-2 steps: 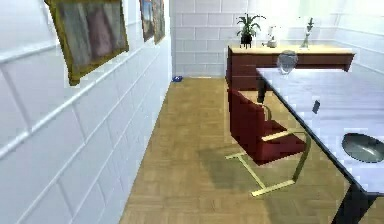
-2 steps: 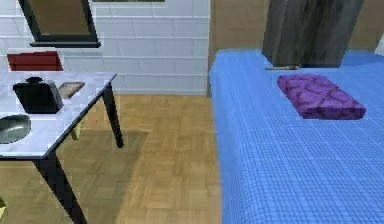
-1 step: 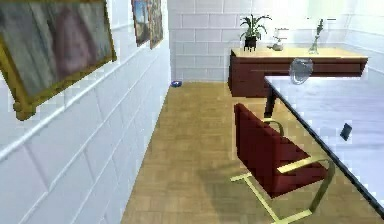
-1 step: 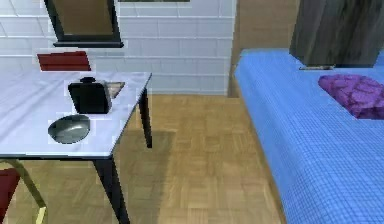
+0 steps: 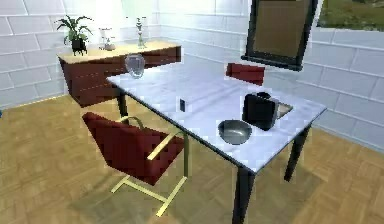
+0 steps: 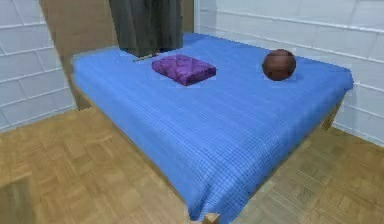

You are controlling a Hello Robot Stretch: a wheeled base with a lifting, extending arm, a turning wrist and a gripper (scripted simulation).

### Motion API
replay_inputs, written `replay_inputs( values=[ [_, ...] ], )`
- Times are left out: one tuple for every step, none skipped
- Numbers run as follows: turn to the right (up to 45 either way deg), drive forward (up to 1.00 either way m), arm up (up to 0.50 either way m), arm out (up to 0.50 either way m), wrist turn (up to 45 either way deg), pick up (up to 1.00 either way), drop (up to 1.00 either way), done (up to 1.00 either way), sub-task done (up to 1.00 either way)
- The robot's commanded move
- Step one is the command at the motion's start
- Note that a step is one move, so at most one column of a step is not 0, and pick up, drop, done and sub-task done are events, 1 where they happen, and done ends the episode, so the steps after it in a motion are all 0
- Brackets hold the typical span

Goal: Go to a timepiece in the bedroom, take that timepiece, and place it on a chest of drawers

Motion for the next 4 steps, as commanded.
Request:
replay_inputs(
  values=[
    [45.0, 0.0, 0.0, 0.0, 0.0, 0.0, 0.0, 0.0, 0.0],
    [15.0, 0.0, 0.0, 0.0, 0.0, 0.0, 0.0, 0.0, 0.0],
    [0.0, 0.5, 0.0, 0.0, 0.0, 0.0, 0.0, 0.0, 0.0],
    [-45.0, 0.0, 0.0, 0.0, 0.0, 0.0, 0.0, 0.0, 0.0]
  ],
)
